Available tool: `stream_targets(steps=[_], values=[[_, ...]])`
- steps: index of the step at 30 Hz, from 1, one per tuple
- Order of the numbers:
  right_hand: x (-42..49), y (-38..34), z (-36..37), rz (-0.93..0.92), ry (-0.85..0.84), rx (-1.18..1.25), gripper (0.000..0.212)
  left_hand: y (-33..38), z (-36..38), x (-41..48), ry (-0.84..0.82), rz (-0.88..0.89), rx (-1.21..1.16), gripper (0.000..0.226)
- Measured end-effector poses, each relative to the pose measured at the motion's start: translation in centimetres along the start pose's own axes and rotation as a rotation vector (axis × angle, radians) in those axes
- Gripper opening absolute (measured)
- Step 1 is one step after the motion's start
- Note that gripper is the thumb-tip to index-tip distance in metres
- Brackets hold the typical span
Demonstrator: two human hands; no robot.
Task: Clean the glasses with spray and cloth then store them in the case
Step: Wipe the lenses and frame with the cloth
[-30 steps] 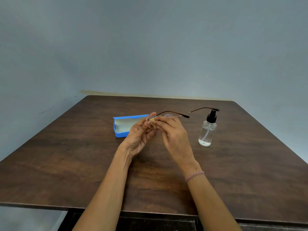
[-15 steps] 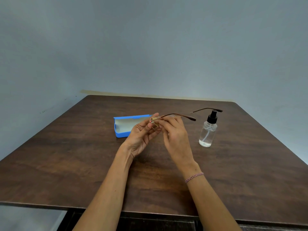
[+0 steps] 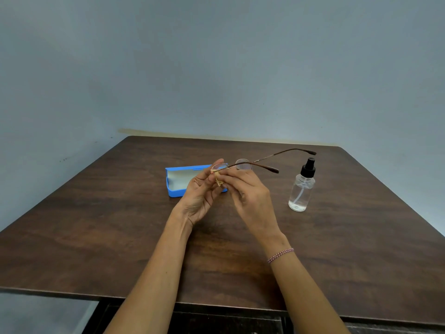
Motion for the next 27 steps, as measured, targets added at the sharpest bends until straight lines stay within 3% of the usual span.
stream_targets(steps=[9, 17, 27], values=[[-0.1, 0.4, -0.4, 0.043, 0.052, -0.056, 0.028, -0.3, 0.4, -0.2, -0.004, -0.043, 0.07, 0.064], [-0.2, 0.2, 0.2, -0.05, -0.041, -0.021, 0.031, 0.6, -0.2, -0.1, 0.007, 0.045, 0.015, 0.062], [-0.2, 0.6, -0.3, 0.013, 0.037, -0.054, 0.026, -0.7, 0.3, -0.1, -0.019, -0.075, 0.081, 0.064]])
Point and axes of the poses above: each hand's wrist, its own x-axis towards the middle knuckle, its own z-axis out of the palm, y = z × x, the point moved 5 cm from there along x, towards the middle knuckle, and after that the axes turned 3 degrees about -x, right-handed, at the moved point
